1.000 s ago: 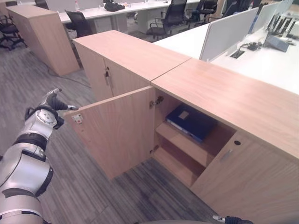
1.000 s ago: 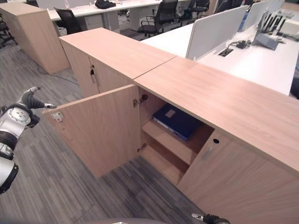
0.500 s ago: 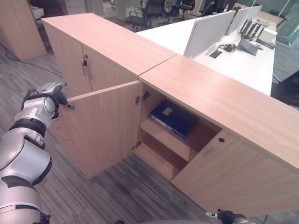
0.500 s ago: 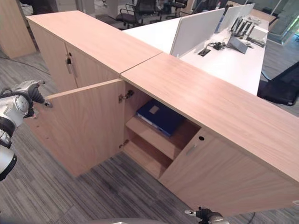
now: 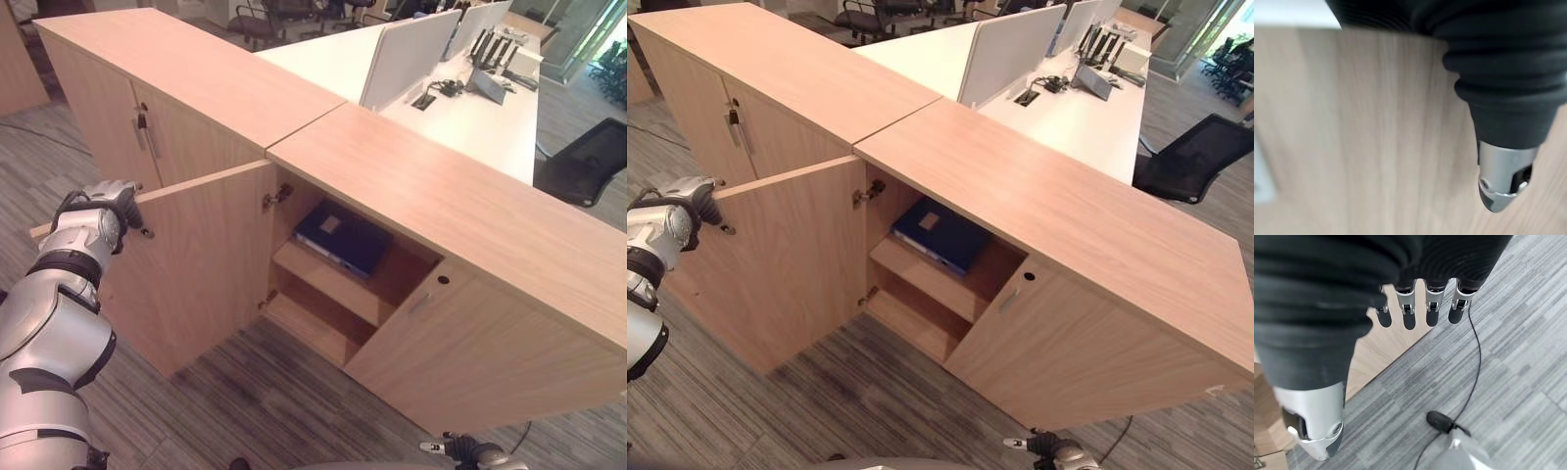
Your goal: Put the empty folder in the office cabinet
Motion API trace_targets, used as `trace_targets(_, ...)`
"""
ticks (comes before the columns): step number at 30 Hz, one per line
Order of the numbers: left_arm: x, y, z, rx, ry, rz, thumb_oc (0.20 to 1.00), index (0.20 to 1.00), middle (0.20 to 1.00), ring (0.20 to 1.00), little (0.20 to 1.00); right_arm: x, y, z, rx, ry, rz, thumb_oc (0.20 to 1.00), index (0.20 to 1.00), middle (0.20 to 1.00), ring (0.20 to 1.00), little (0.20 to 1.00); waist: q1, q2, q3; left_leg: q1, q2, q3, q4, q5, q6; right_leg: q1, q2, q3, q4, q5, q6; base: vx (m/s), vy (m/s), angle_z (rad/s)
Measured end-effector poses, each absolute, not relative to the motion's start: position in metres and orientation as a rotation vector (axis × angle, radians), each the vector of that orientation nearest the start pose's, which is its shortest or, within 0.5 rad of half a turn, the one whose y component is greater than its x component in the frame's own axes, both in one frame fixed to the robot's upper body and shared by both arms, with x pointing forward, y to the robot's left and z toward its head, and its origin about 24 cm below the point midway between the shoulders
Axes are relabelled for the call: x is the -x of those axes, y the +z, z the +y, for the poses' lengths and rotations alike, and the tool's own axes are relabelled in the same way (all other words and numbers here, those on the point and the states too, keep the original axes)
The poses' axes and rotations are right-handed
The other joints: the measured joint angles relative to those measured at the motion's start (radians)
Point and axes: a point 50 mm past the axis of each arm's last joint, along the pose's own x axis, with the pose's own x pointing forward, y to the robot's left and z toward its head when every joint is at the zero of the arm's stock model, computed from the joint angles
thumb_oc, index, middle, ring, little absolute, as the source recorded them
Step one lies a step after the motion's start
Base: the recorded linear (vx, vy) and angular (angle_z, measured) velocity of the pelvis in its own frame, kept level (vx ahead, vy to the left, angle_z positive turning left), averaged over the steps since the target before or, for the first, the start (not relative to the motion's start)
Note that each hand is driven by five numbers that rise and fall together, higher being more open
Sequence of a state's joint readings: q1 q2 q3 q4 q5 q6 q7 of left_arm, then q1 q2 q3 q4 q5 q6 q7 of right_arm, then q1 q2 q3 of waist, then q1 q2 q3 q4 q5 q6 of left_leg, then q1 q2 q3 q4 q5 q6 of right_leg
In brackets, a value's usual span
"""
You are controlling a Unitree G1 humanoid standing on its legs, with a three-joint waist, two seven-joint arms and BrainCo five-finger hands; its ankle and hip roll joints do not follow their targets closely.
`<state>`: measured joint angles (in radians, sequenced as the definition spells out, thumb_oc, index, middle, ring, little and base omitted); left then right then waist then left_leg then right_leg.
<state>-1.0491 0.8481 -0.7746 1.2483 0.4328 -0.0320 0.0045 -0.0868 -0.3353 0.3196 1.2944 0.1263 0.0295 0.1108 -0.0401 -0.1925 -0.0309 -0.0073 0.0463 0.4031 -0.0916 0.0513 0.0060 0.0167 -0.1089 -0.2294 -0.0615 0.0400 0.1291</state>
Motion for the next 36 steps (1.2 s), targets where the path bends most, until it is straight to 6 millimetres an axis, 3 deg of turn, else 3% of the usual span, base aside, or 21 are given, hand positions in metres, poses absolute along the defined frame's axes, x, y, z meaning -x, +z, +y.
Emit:
trace_targets(5, -0.372, 0.155, 0.323, -1.518, 0.001, 0.398, 1.0, 1.0, 1.0, 1.0, 1.0, -0.106, -0.153, -0.257, 0.329, 0.073, 1.282, 1.0, 1.0, 1.0, 1.0, 1.0, 0.036, 0.02, 0.003, 0.002, -0.002, -0.009, 0.0, 0.0, 0.0, 0.007, -0.002, -0.008, -0.001, 0.0, 0.0, -0.01, -0.003, 0.04)
trace_targets(9, -0.344, 0.155, 0.278, -1.392, -0.361, 0.232, 1.0, 1.0, 1.0, 1.0, 1.0, -0.104, -0.153, -0.257, 0.337, 0.11, 1.292, 1.0, 1.0, 1.0, 1.0, 1.0, 0.06, 0.053, 0.007, 0.014, -0.007, -0.035, 0.0, -0.001, -0.001, 0.041, -0.004, -0.04, -0.022, 0.0, 0.0, 0.02, -0.002, 0.22)
trace_targets(12, -0.337, 0.145, 0.258, -1.048, -0.53, 0.327, 1.0, 1.0, 1.0, 1.0, 1.0, -0.101, -0.154, -0.256, 0.352, 0.141, 1.304, 1.0, 1.0, 1.0, 1.0, 1.0, 0.07, 0.071, 0.002, 0.02, -0.01, -0.052, 0.0, -0.002, -0.002, 0.053, -0.005, -0.06, -0.018, 0.0, 0.0, 0.01, 0.016, 0.22)
trace_targets(13, -0.333, 0.13, 0.24, -0.843, -0.654, 0.373, 1.0, 1.0, 1.0, 1.0, 1.0, -0.104, -0.153, -0.255, 0.351, 0.146, 1.294, 1.0, 1.0, 1.0, 1.0, 1.0, 0.079, 0.086, 0.0, 0.021, -0.014, -0.053, 0.0, -0.003, -0.001, 0.053, -0.009, -0.062, -0.016, 0.0, 0.0, 0.0, 0.028, 0.09)
trace_targets(15, -0.328, 0.118, 0.22, -0.695, -0.732, 0.394, 1.0, 1.0, 1.0, 1.0, 1.0, -0.105, -0.153, -0.255, 0.352, 0.145, 1.291, 1.0, 1.0, 1.0, 1.0, 1.0, 0.08, 0.095, -0.004, 0.021, -0.02, -0.055, 0.0, -0.003, -0.001, 0.054, -0.013, -0.062, -0.016, 0.0, 0.0, 0.0, 0.008, 0.02)
trace_targets(17, -0.306, 0.098, 0.182, -0.494, -0.918, 0.438, 1.0, 1.0, 1.0, 1.0, 1.0, -0.11, -0.152, -0.254, 0.356, 0.141, 1.267, 1.0, 1.0, 1.0, 1.0, 1.0, 0.071, 0.097, -0.002, 0.021, -0.024, -0.054, -0.001, -0.004, 0.002, 0.052, -0.019, -0.06, -0.015, 0.002, 0.004, -0.01, 0.01, -0.08)
trace_targets(20, -0.254, 0.056, 0.118, -0.192, -1.246, 0.53, 1.0, 1.0, 1.0, 1.0, 1.0, -0.113, -0.151, -0.256, 0.373, 0.121, 1.274, 1.0, 1.0, 1.0, 1.0, 1.0, 0.046, 0.096, -0.002, 0.021, -0.028, -0.051, -0.001, -0.007, 0.006, 0.047, -0.025, -0.057, -0.01, 0.003, 0.007, 0.0, 0.014, -0.05)
trace_targets(22, -0.224, 0.038, 0.085, -0.064, -1.404, 0.584, 1.0, 1.0, 1.0, 1.0, 1.0, -0.122, -0.149, -0.257, 0.382, 0.115, 1.253, 1.0, 1.0, 1.0, 1.0, 1.0, 0.024, 0.089, 0.002, 0.015, -0.027, -0.039, -0.001, -0.008, 0.007, 0.034, -0.026, -0.057, -0.009, 0.002, 0.008, 0.0, 0.027, -0.23)
trace_targets(23, -0.209, 0.028, 0.057, 0.058, -1.462, 0.588, 1.0, 1.0, 1.0, 1.0, 1.0, -0.13, -0.146, -0.259, 0.399, 0.097, 1.243, 1.0, 1.0, 1.0, 1.0, 1.0, 0.007, 0.091, 0.009, 0.016, -0.028, -0.035, -0.001, -0.009, 0.01, 0.03, -0.029, -0.058, -0.01, 0.001, 0.009, -0.07, 0.016, -0.27)
trace_targets(24, -0.199, 0.029, 0.026, 0.192, -1.49, 0.548, 1.0, 1.0, 1.0, 1.0, 1.0, -0.134, -0.145, -0.259, 0.406, 0.086, 1.233, 1.0, 1.0, 1.0, 1.0, 1.0, -0.011, 0.097, 0.016, 0.017, -0.029, -0.03, -0.001, -0.012, 0.01, 0.028, -0.03, -0.062, -0.01, -0.003, 0.015, -0.07, 0.024, -0.22)
trace_targets(25, -0.196, 0.033, 0.008, 0.267, -1.494, 0.511, 1.0, 1.0, 1.0, 1.0, 1.0, -0.134, -0.145, -0.259, 0.41, 0.081, 1.233, 1.0, 1.0, 1.0, 1.0, 1.0, -0.013, 0.102, 0.02, 0.017, -0.029, -0.025, 0.0, -0.009, 0.014, 0.024, -0.032, -0.063, -0.008, -0.003, 0.015, -0.07, 0.007, -0.14)
trace_targets(26, -0.197, 0.047, -0.016, 0.334, -1.506, 0.438, 1.0, 1.0, 1.0, 1.0, 1.0, -0.134, -0.146, -0.257, 0.407, 0.081, 1.24, 1.0, 1.0, 1.0, 1.0, 1.0, -0.015, 0.111, 0.026, 0.015, -0.03, -0.023, 0.0, -0.009, 0.014, 0.023, -0.032, -0.064, -0.013, -0.003, 0.015, -0.01, 0.009, -0.08)
trace_targets(31, -0.213, 0.074, -0.031, 0.379, -1.453, 0.296, 1.0, 1.0, 1.0, 1.0, 1.0, -0.132, -0.148, -0.251, 0.397, 0.084, 1.241, 1.0, 1.0, 1.0, 1.0, 1.0, -0.035, 0.126, 0.038, 0.017, -0.03, -0.028, 0.001, -0.009, 0.014, 0.029, -0.033, -0.09, -0.014, -0.003, 0.015, 0.0, -0.001, 0.03)
trace_targets(36, -0.226, 0.065, -0.025, 0.343, -1.335, 0.298, 1.0, 1.0, 1.0, 1.0, 1.0, -0.126, -0.151, -0.246, 0.361, 0.063, 1.247, 1.0, 1.0, 1.0, 1.0, 1.0, -0.032, 0.12, 0.05, 0.02, -0.03, -0.03, 0.001, -0.01, 0.015, 0.033, -0.033, -0.095, -0.011, -0.003, 0.015, 0.0, -0.008, 0.03)
